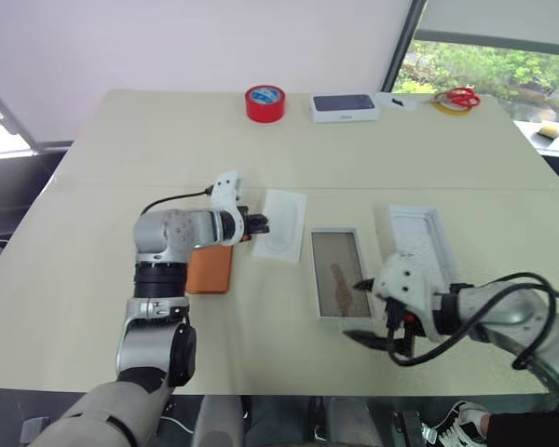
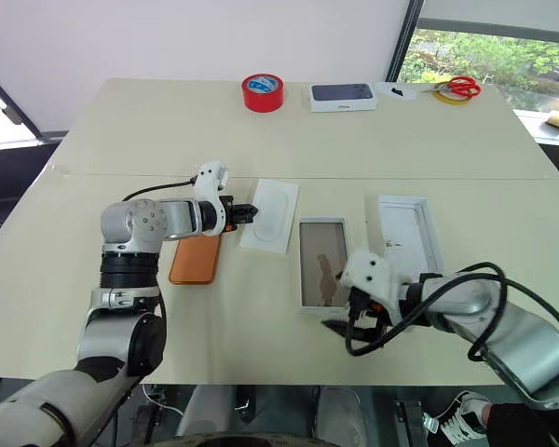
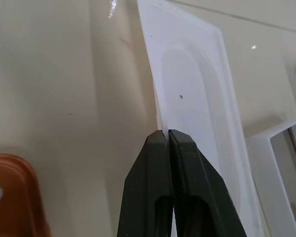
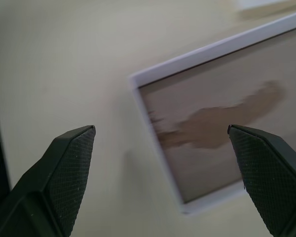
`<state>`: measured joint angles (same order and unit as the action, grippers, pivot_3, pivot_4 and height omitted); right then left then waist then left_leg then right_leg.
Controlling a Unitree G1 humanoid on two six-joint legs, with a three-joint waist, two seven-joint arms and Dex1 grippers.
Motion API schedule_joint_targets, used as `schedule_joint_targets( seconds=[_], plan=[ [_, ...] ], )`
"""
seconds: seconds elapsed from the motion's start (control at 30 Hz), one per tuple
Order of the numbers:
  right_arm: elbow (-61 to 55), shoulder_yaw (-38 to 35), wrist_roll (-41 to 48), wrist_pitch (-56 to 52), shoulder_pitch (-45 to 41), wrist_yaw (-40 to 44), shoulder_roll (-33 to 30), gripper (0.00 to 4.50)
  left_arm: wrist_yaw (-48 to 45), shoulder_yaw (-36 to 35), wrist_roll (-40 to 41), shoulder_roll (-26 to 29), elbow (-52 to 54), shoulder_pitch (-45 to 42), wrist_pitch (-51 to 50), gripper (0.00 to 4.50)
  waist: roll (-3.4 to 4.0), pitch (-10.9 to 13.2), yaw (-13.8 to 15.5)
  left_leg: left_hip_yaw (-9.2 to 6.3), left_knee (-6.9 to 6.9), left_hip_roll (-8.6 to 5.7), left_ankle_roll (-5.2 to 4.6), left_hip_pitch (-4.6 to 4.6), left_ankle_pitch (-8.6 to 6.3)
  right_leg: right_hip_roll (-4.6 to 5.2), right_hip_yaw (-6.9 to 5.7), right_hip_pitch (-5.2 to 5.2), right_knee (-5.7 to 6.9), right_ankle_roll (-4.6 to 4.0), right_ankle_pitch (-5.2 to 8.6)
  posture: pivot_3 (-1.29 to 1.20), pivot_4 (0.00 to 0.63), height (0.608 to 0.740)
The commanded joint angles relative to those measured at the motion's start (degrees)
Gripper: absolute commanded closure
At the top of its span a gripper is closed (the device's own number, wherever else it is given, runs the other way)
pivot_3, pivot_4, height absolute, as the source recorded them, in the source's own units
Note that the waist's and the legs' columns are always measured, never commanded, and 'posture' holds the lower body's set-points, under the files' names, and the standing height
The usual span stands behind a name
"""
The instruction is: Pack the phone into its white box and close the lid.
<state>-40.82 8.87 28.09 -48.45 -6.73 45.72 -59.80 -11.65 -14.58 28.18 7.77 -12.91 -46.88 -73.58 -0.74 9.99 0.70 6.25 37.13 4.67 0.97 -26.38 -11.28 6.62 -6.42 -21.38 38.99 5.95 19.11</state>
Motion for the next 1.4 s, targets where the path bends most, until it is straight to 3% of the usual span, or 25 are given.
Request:
schedule_joint_targets(
  seconds=[0.03, 0.1, 0.33, 0.8, 0.9, 1.1, 1.3, 1.4],
  plan=[
    [2.1, 4.0, -3.9, 0.7, -2.6, 1.2, -0.4, 0.25, 0.9, -4.5, 2.5, -0.4, 2.5, -0.8, -1.3, 4.48, -0.01, 0.0, 0.0, 0.0, 0.0, 0.0, 0.02, 0.0, 0.01, 0.0, 0.0, 0.0, 0.0, 0.0, 0.0, 0.0, 0.15, 0.73],
    [3.9, 7.0, -6.8, 2.0, -4.0, 1.9, -0.2, 0.88, 1.2, -6.7, 3.7, -0.5, 3.3, -0.9, -2.0, 4.5, -0.01, 0.0, 0.0, 0.0, 0.0, 0.0, 0.14, 0.0, 0.08, 0.0, 0.0, 0.0, 0.0, 0.0, 0.0, 0.0, 0.15, 0.73],
    [6.1, 11.1, -12.2, 6.8, -6.9, 4.4, 1.7, 4.48, 2.4, -10.4, 5.5, -0.8, 5.6, -0.3, -4.1, 4.5, -0.03, 0.0, 0.0, 0.01, 0.0, 0.0, 0.24, 0.01, 0.14, 0.0, -0.01, 0.02, 0.0, 0.0, 0.0, 0.0, 0.15, 0.73],
    [17.8, 19.8, -23.7, 15.0, -20.2, 7.4, 14.2, 4.48, 7.2, -25.0, 12.3, 1.2, 8.3, -3.9, -8.4, 4.5, -0.14, 0.0, -0.3, 0.02, -0.01, 0.05, 0.36, 0.03, 0.21, -0.06, -0.01, 0.0, 0.04, 0.0, 0.0, 0.0, 0.15, 0.73],
    [20.0, 18.2, -23.3, 15.0, -22.1, 8.1, 16.3, 3.56, 7.6, -24.2, 13.2, 0.2, 11.1, -3.2, -11.1, 4.5, -0.15, 0.0, 0.0, 0.02, 0.0, 0.04, 0.37, 0.02, 0.22, -0.05, -0.01, 0.01, 0.04, 0.0, 0.0, 0.0, 0.15, 0.73],
    [18.7, 8.7, -21.5, 15.7, -20.0, 6.9, 14.4, 0.53, 9.0, -22.7, 13.6, -5.3, 16.6, -2.0, -15.2, 4.5, -0.2, 0.0, 0.1, 0.03, 0.02, -0.03, 0.36, -0.01, 0.22, 0.03, -0.03, 0.03, 0.03, 0.0, 0.0, 0.0, 0.15, 0.73],
    [15.7, -7.6, -14.1, 11.4, -13.8, 6.3, 12.2, 0.53, 11.0, -18.2, 12.0, -12.3, 23.0, 2.1, -18.8, 4.5, -0.21, 0.1, 0.0, 0.05, -0.01, -0.02, 0.36, 0.0, 0.21, 0.02, -0.02, 0.03, 0.02, 0.0, 0.0, 0.0, 0.15, 0.73],
    [15.1, -12.3, -11.5, 9.8, -11.5, 5.5, 12.4, 0.53, 11.4, -15.0, 10.7, -13.3, 25.0, 4.9, -18.9, 4.5, -0.21, 0.1, -0.1, 0.04, -0.01, -0.01, 0.36, 0.02, 0.21, 0.02, -0.01, 0.02, 0.03, 0.0, -0.01, 0.0, 0.15, 0.73]
  ],
)
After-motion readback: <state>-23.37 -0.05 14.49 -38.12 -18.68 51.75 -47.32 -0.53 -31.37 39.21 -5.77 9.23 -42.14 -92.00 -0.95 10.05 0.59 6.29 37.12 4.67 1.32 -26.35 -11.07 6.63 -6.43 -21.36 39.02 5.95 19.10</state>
